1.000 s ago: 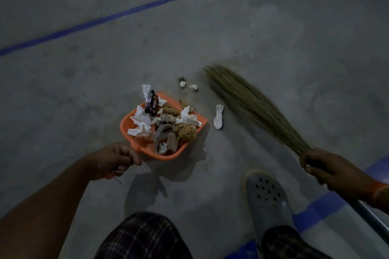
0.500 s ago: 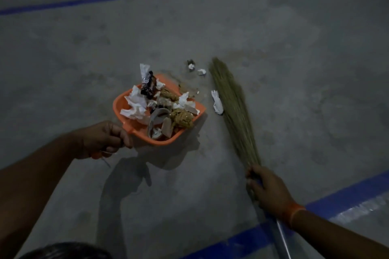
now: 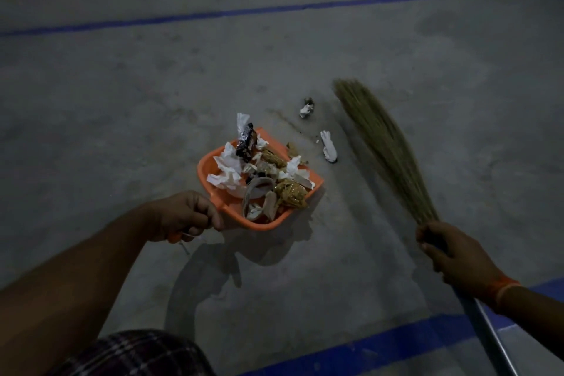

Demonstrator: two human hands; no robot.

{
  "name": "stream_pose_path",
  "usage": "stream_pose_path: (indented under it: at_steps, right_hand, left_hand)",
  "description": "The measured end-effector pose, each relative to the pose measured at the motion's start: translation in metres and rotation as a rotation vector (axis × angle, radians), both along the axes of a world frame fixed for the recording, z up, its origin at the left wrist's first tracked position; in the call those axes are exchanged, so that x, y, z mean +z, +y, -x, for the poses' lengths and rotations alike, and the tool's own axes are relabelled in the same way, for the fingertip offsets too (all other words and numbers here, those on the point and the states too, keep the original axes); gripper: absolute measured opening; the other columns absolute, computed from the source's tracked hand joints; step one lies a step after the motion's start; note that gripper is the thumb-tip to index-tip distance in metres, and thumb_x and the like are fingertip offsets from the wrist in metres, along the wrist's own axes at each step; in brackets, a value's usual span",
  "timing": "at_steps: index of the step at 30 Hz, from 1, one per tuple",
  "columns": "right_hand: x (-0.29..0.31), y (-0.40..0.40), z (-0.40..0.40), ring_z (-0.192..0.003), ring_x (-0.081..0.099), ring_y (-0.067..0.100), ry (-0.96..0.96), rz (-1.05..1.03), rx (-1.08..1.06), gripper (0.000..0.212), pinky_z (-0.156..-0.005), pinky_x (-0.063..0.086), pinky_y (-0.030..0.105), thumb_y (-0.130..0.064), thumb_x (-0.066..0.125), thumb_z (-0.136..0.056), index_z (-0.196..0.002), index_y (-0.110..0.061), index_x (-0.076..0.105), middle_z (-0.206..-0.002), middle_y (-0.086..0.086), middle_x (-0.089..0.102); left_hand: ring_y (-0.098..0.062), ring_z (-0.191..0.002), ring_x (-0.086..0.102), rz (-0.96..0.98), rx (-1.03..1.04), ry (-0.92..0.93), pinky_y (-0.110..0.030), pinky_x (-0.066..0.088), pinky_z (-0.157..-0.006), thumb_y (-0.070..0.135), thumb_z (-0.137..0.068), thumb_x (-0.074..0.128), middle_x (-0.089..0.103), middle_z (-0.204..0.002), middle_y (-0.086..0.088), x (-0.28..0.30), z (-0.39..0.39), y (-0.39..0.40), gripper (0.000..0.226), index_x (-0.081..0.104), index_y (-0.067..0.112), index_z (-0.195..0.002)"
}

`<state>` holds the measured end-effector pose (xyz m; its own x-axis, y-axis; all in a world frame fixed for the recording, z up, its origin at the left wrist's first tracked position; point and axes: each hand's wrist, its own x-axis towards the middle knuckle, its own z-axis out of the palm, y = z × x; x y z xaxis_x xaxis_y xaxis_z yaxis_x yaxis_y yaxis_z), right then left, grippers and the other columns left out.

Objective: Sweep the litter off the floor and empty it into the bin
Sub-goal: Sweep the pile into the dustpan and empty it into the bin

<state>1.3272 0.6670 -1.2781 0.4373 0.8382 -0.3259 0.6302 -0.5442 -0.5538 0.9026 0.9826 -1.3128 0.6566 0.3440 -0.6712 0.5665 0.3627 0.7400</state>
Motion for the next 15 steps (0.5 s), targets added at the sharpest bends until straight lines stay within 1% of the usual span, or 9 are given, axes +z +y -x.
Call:
stream_pose_path:
  at_steps: [2,4,5,7,9,12,13,15]
  right_hand:
    - [-0.008,-0.013,0.007,-0.065,0.06,0.017,-0.013,0.021,-0.005,0.023,-0.051,0.047,0.025,-0.009,0.058,-0.094,-0.09,-0.032,0.058,-0.091,-0.001,0.059]
    - [-0.022,-0.028,0.022,-0.07,0.059,0.013,-0.016,0.039,-0.023,0.033,-0.061,0.046,0.028,-0.007,0.063,-0.091,-0.085,-0.038,0.055,-0.091,-0.001,0.06]
    - [-0.032,-0.033,0.031,-0.072,0.059,0.015,-0.021,0.046,-0.017,0.037,-0.066,0.048,0.03,-0.007,0.066,-0.088,-0.083,-0.041,0.053,-0.091,0.0,0.061]
    - [-0.049,-0.037,0.048,-0.078,0.059,0.019,-0.023,0.061,0.029,0.036,-0.071,0.048,0.036,-0.009,0.069,-0.084,-0.08,-0.04,0.052,-0.088,0.001,0.061]
    - [-0.061,-0.031,0.059,-0.079,0.057,0.015,-0.003,0.033,0.066,0.033,-0.069,0.045,0.034,-0.011,0.068,-0.083,-0.08,-0.039,0.052,-0.085,-0.002,0.059]
    - [-0.066,-0.008,0.068,-0.073,0.053,0.003,0.023,-0.025,0.112,0.031,-0.06,0.038,0.021,-0.011,0.064,-0.083,-0.081,-0.039,0.05,-0.083,-0.009,0.054]
    - [-0.065,0.0,0.068,-0.071,0.052,0.002,0.039,-0.027,0.118,0.029,-0.058,0.038,0.019,-0.011,0.062,-0.084,-0.082,-0.038,0.051,-0.083,-0.008,0.054]
    - [-0.063,0.017,0.064,-0.073,0.053,0.006,0.04,-0.026,0.125,0.023,-0.059,0.04,0.021,-0.012,0.06,-0.084,-0.084,-0.033,0.054,-0.086,-0.003,0.055]
  left_hand:
    - [-0.013,-0.041,0.03,-0.005,0.002,0.008,-0.018,0.025,-0.044,-0.001,-0.068,0.056,0.044,-0.055,-0.007,0.0,-0.001,0.0,0.023,0.074,0.001,-0.082]
    - [-0.012,-0.043,0.03,-0.006,0.007,0.025,-0.019,0.023,-0.045,0.0,-0.068,0.057,0.044,-0.053,-0.007,-0.001,0.0,0.002,0.023,0.074,0.002,-0.083]
    - [-0.012,-0.043,0.03,-0.006,0.009,0.032,-0.019,0.024,-0.045,0.0,-0.068,0.057,0.045,-0.053,-0.007,-0.001,0.001,0.003,0.023,0.074,0.001,-0.084]
    - [-0.012,-0.043,0.032,-0.003,0.016,0.039,-0.018,0.026,-0.045,-0.001,-0.069,0.057,0.046,-0.056,-0.007,0.001,0.002,0.004,0.023,0.074,0.0,-0.084]
    - [-0.013,-0.04,0.032,0.005,0.03,0.042,-0.017,0.027,-0.042,-0.002,-0.069,0.057,0.045,-0.055,-0.007,0.003,0.001,0.004,0.022,0.074,-0.001,-0.083]
    - [-0.013,-0.038,0.035,0.013,0.037,0.034,-0.016,0.029,-0.04,-0.002,-0.069,0.057,0.046,-0.058,-0.008,0.009,0.0,0.005,0.021,0.073,-0.003,-0.082]
    - [-0.012,-0.038,0.036,0.012,0.036,0.027,-0.017,0.029,-0.039,-0.002,-0.07,0.057,0.047,-0.059,-0.009,0.012,-0.002,0.005,0.021,0.073,-0.003,-0.082]
    - [-0.012,-0.038,0.038,0.002,0.046,0.027,-0.017,0.03,-0.038,-0.006,-0.073,0.056,0.048,-0.059,-0.011,0.016,-0.006,0.005,0.019,0.073,-0.002,-0.08]
